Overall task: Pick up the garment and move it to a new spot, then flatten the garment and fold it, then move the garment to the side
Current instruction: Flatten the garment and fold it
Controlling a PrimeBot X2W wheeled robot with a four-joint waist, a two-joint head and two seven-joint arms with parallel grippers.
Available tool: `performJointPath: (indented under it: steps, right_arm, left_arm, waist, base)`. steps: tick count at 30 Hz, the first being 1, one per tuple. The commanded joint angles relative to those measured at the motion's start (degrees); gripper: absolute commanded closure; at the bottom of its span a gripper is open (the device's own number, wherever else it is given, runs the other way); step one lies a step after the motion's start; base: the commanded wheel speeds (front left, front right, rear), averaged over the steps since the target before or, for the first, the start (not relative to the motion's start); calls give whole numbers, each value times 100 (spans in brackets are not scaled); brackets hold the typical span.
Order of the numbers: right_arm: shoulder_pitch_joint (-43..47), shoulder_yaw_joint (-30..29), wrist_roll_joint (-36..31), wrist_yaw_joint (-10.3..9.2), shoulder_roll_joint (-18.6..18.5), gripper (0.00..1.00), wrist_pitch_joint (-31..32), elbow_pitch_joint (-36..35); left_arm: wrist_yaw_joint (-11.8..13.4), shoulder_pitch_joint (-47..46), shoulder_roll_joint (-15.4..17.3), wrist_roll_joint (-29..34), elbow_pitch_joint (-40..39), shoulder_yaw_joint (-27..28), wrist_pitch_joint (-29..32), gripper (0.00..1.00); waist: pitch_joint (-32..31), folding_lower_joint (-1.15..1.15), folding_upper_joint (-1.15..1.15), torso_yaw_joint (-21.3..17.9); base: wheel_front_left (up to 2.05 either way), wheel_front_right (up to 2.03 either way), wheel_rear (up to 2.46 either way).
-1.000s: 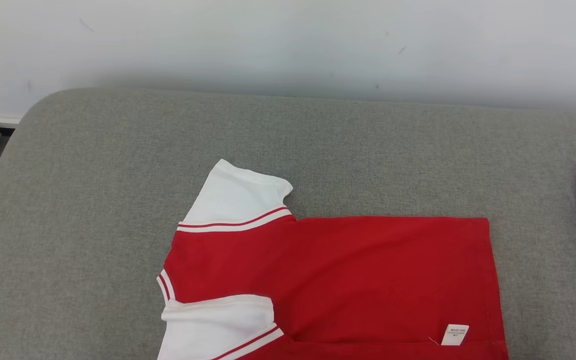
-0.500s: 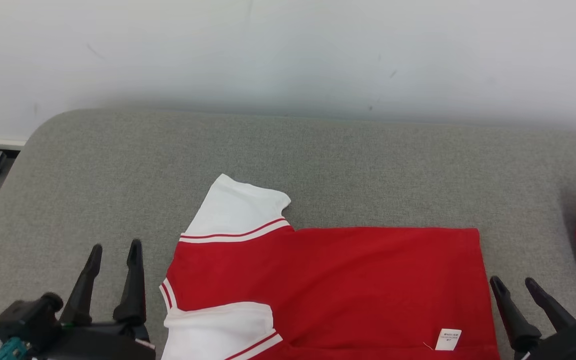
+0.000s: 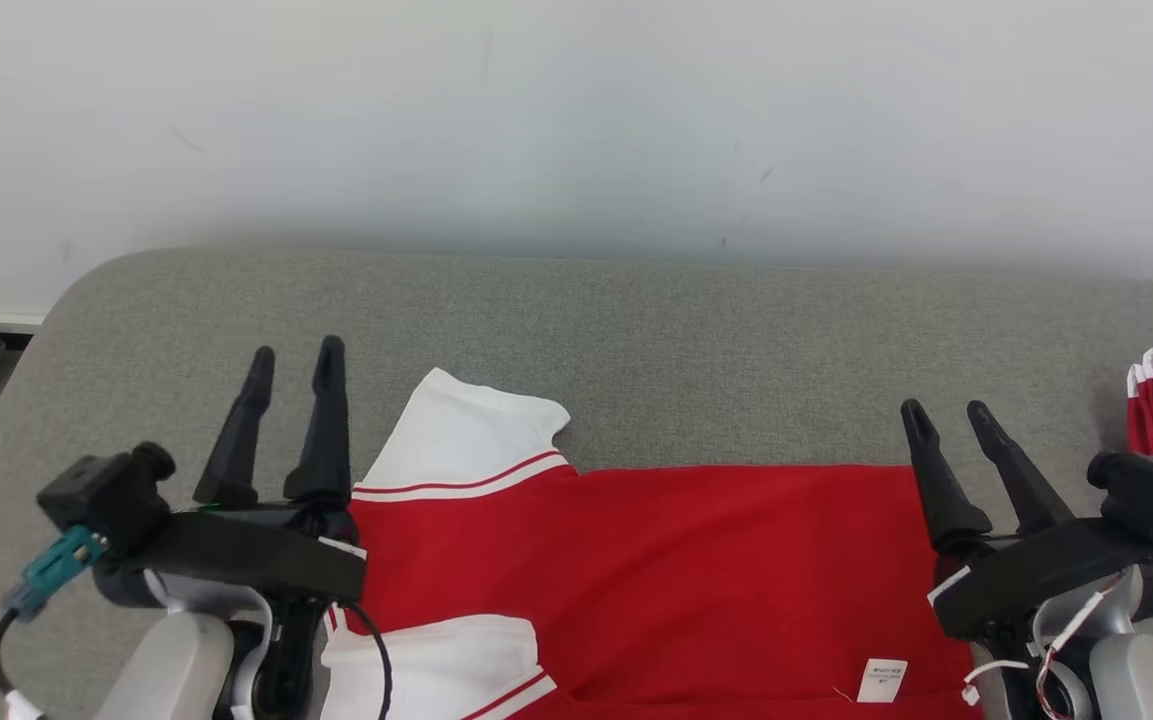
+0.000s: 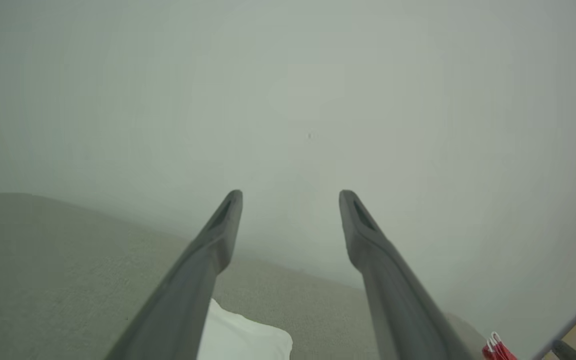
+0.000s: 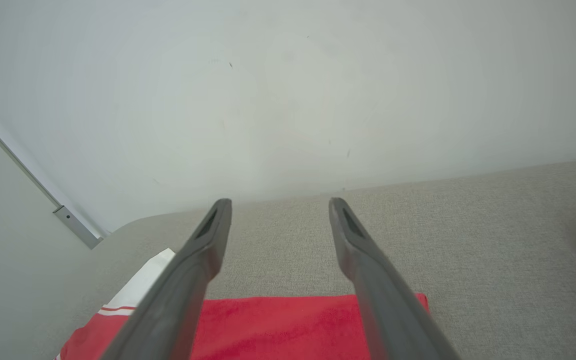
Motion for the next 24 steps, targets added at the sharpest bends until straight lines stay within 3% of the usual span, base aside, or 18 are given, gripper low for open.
performJointPath:
  steps: [1,5,9,17,21,24]
  right_arm:
    - [-92,35,-37,-3,-11,0,-99,105]
    - [-232,177,-117,-3,-13,0,-325,491]
    - [-197,129,-238,-3,-12,0,-410,688]
    - [136,38,-366,-3,-10,0,-611,515]
    - [811,16,-409,-3,-10,0,-731,583]
    - [807,-7,-430,-3,-13,0,-680,352]
  left_arm:
    - [-83,-93,15,27,112,-68,39,0]
    - [-307,-53,37,97,558,-321,116,0]
    - [-357,143,108,252,859,-530,73,0]
    - [7,773,463,629,564,-477,-164,0]
    - [169,1430,612,720,316,-565,-148,0]
    - [271,1452,698,762,4,-540,-97,0]
  waist:
    - [10,0,0,-4]
    - [71,0,0,-7]
    - [121,0,0,9]
    - [151,0,0,14]
    - [-388,0,0,87]
    - [-276,0,0,104]
  base:
    - [0,0,0]
    - [0,0,0]
    - [0,0,0]
    - [0,0,0]
    - [0,0,0]
    - [0,0,0]
